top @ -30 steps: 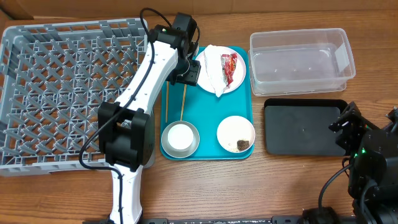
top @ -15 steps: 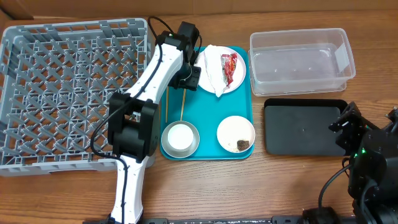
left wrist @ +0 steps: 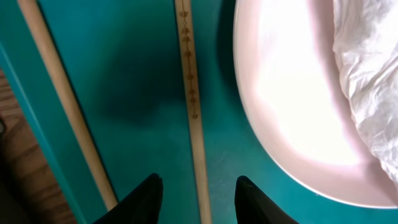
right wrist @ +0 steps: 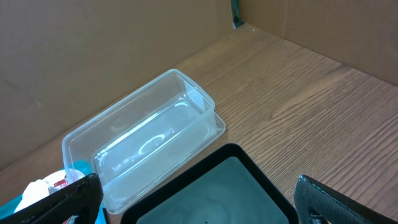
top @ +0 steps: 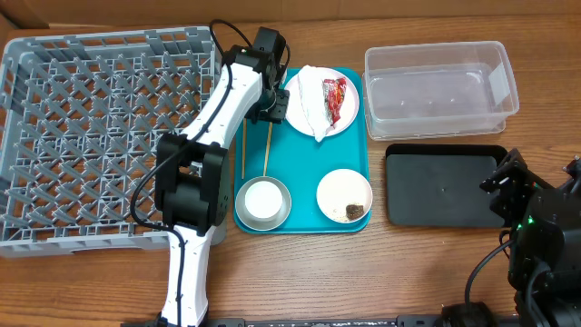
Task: Sort waste into correct bins and load items into the dishwasher
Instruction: 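Grasp one wooden chopstick with the left gripper, then carry the chopstick left and drop it into the dish rack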
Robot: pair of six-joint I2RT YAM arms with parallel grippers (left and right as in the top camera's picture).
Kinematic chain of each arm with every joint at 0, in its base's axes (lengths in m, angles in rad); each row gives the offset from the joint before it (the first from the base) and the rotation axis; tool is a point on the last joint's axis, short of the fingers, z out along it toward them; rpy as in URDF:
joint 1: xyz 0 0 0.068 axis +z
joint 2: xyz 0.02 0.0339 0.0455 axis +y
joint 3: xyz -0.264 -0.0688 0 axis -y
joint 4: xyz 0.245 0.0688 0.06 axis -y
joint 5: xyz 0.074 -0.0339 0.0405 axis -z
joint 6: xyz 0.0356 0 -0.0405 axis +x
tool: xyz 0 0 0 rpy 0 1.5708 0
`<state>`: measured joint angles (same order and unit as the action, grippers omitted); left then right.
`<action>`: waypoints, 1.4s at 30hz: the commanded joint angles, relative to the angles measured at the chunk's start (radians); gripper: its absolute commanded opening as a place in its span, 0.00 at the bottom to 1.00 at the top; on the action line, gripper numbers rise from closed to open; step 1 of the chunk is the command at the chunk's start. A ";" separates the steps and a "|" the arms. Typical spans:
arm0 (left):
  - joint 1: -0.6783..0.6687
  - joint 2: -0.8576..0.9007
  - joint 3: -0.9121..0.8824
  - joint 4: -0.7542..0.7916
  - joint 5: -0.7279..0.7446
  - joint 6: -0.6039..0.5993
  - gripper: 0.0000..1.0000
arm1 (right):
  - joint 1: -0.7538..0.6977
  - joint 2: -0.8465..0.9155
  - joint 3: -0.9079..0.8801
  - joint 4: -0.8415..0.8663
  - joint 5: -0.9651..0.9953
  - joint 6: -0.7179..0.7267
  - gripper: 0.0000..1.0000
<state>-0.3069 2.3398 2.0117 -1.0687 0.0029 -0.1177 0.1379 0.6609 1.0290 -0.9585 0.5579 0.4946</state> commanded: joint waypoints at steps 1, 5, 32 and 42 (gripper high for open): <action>-0.001 0.011 -0.069 0.032 0.002 0.005 0.41 | -0.005 -0.003 0.019 0.005 0.017 0.006 1.00; -0.001 0.011 -0.150 0.076 -0.003 0.005 0.41 | -0.005 -0.003 0.019 0.005 0.017 0.007 1.00; 0.015 0.006 0.328 -0.240 0.172 -0.044 0.04 | -0.005 -0.003 0.019 0.005 0.017 0.007 1.00; 0.183 0.006 0.607 -0.523 -0.122 -0.055 0.04 | -0.005 -0.003 0.019 0.005 0.017 0.006 1.00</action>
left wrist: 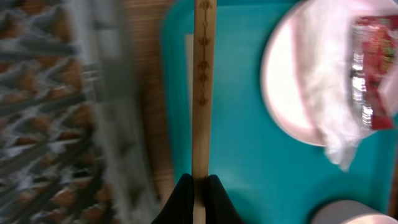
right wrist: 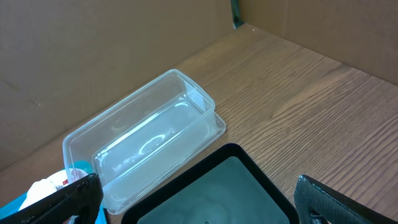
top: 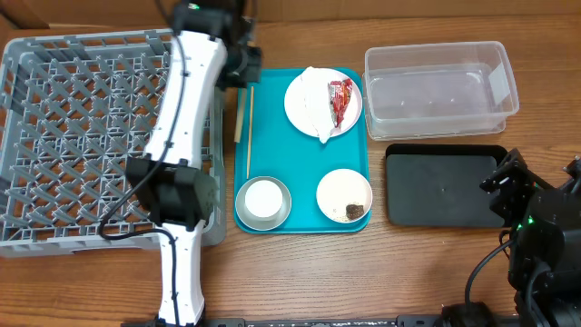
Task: Sort waste into correct bins and load items into the dishwasher
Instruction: 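Carry the chopstick left and drop it into the dish rack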
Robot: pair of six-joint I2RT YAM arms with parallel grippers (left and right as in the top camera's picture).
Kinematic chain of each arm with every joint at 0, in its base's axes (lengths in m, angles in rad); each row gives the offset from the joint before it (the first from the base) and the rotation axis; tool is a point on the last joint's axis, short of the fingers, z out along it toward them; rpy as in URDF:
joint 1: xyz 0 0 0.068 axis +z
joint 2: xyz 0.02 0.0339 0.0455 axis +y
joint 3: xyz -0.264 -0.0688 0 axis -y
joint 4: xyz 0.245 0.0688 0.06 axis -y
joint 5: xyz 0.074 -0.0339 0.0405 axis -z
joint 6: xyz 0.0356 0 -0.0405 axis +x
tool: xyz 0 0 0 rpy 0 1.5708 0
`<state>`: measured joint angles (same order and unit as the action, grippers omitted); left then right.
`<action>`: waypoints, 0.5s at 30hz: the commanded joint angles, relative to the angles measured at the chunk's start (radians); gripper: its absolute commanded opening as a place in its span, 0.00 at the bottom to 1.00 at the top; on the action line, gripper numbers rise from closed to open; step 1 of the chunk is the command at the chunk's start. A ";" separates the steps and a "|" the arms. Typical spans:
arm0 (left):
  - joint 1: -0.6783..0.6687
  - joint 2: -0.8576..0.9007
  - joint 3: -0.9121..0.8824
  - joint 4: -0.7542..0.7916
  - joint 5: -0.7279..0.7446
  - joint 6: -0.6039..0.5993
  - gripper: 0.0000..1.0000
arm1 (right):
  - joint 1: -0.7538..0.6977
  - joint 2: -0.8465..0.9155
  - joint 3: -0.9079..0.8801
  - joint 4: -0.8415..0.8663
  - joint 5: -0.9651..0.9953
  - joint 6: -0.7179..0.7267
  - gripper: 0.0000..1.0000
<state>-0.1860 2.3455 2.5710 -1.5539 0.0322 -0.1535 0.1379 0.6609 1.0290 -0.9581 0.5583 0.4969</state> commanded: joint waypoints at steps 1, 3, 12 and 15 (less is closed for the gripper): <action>0.085 0.001 0.047 -0.057 -0.176 -0.032 0.04 | -0.005 -0.003 0.019 0.005 0.017 0.004 1.00; 0.114 0.004 0.036 -0.069 -0.159 -0.034 0.04 | -0.005 -0.003 0.019 0.005 0.016 0.004 1.00; 0.134 0.004 -0.128 0.043 -0.154 -0.034 0.04 | -0.005 -0.003 0.019 0.005 0.016 0.004 1.00; 0.135 0.004 -0.203 0.099 -0.168 -0.035 0.04 | -0.005 -0.003 0.019 0.005 0.017 0.004 1.00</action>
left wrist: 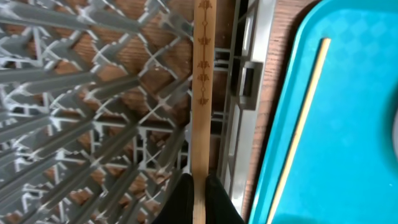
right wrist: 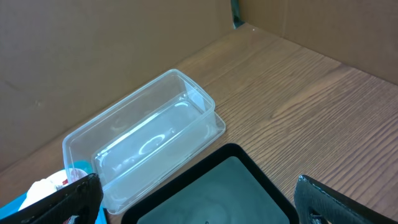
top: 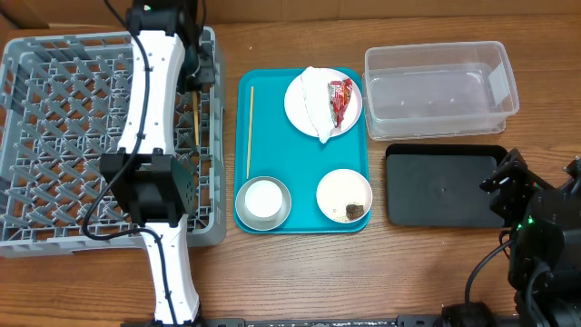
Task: Sort waste into correct bins and load items into the dishwasher
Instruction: 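Carry the chopstick left and drop it into the dish rack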
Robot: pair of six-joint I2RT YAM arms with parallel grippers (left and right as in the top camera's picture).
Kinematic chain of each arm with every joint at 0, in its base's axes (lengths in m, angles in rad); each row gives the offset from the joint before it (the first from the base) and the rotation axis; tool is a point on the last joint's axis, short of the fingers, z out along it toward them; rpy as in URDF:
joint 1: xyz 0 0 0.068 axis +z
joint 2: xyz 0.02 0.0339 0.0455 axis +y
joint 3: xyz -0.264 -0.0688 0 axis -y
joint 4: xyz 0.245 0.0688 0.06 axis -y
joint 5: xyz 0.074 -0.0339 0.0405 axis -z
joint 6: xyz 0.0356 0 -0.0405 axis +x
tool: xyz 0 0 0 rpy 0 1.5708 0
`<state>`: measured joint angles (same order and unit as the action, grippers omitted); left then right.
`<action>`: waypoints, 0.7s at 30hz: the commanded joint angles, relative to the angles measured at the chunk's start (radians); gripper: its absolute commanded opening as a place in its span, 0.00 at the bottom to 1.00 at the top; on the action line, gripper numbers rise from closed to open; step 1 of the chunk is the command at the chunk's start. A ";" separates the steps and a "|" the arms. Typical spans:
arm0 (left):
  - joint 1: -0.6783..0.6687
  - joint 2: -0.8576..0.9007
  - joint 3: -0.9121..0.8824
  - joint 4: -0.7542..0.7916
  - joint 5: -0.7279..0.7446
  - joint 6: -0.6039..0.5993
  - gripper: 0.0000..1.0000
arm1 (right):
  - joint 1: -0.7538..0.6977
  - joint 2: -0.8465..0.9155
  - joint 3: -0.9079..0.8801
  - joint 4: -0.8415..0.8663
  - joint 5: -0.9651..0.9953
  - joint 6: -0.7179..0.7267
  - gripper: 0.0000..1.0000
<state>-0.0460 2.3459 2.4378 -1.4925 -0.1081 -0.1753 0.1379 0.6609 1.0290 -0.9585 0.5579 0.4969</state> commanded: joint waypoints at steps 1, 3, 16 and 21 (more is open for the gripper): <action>-0.003 0.004 -0.089 0.055 -0.050 -0.013 0.04 | -0.005 -0.003 0.019 0.005 0.017 0.004 1.00; 0.008 0.004 -0.108 0.074 -0.093 -0.028 0.04 | -0.005 -0.003 0.019 0.006 0.017 0.004 1.00; 0.031 0.004 -0.113 0.135 0.043 0.029 0.04 | -0.005 -0.003 0.019 0.005 0.017 0.004 1.00; 0.032 0.004 -0.113 0.148 0.056 0.086 0.04 | -0.005 -0.003 0.019 0.005 0.017 0.004 1.00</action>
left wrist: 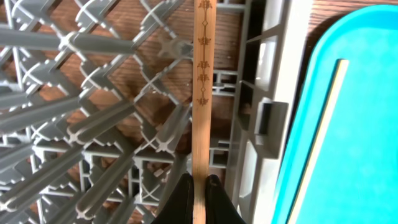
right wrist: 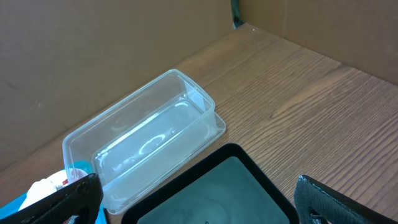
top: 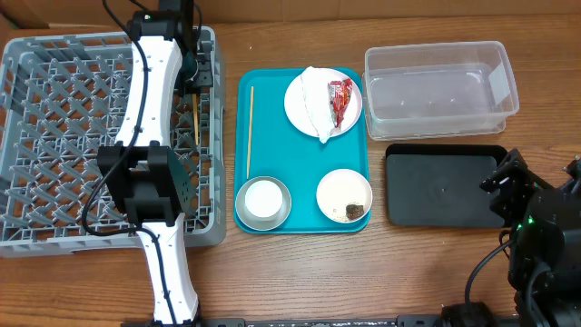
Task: Sort waste into correct bins and load items into the dishwasher
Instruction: 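Carry the chopstick left and drop it into the dish rack, then reach the left gripper back to the second chopstick and grasp it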
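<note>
My left gripper [left wrist: 199,190] is shut on a patterned wooden chopstick [left wrist: 203,93], holding it over the right edge of the grey dish rack [top: 54,118]. In the overhead view the held chopstick [top: 194,120] points down the rack's right column. A second chopstick [top: 249,132] lies on the teal tray [top: 304,218] beside a plate [top: 349,116] with a crumpled napkin [top: 309,104] and a red wrapper [top: 337,98]. A metal bowl [top: 263,202] and a small dish with crumbs [top: 345,195] sit at the tray's front. My right gripper [right wrist: 193,199] hangs open above the black bin [top: 445,186].
A clear plastic container [top: 440,86] stands at the back right, behind the black bin. The rack's grid of grey tines [left wrist: 93,112] fills the left of the table. A cardboard wall [right wrist: 112,50] backs the scene.
My left gripper with the chopstick has shifted slightly farther over the rack's right edge. The right arm has not moved.
First my left gripper stood open over a chopstick on the tray, next to the plate. Then it was shut on that chopstick, held above the tray's left edge. After that it held the chopstick over the rack's right side, where it is now.
</note>
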Robot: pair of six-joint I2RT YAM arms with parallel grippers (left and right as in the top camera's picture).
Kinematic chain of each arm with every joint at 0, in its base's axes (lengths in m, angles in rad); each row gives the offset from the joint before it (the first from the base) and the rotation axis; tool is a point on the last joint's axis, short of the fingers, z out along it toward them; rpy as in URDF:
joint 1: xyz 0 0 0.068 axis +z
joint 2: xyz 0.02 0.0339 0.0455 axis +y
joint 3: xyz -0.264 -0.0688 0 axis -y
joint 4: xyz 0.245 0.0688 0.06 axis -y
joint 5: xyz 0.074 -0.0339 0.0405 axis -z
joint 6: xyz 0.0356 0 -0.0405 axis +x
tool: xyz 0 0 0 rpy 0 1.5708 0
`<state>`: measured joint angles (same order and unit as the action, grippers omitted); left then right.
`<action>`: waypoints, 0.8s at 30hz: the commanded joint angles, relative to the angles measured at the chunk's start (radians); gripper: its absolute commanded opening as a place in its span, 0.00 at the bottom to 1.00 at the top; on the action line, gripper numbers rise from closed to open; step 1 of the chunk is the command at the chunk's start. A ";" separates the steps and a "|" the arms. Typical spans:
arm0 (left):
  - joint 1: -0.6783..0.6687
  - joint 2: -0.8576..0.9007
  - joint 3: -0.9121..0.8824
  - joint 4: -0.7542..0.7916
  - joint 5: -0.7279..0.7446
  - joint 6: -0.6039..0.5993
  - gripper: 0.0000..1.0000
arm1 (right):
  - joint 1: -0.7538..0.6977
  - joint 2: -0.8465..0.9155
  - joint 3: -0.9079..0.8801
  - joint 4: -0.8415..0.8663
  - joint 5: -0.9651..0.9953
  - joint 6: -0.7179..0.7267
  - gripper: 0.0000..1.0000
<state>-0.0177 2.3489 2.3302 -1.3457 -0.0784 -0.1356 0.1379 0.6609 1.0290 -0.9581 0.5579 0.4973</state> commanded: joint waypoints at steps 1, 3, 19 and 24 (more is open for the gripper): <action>0.005 0.002 -0.005 0.002 0.027 0.046 0.06 | -0.005 -0.003 0.019 0.005 0.017 0.004 1.00; 0.005 0.002 -0.005 0.000 0.027 0.046 0.62 | -0.005 -0.003 0.019 0.005 0.017 0.004 1.00; -0.056 -0.035 0.296 -0.201 0.559 0.024 0.71 | -0.005 -0.003 0.019 0.005 0.017 0.004 1.00; -0.183 -0.001 0.223 -0.199 0.241 -0.094 0.57 | -0.005 -0.003 0.019 0.005 0.017 0.004 1.00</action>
<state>-0.1196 2.3215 2.6030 -1.5494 0.3336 -0.1211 0.1379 0.6613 1.0290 -0.9585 0.5583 0.4973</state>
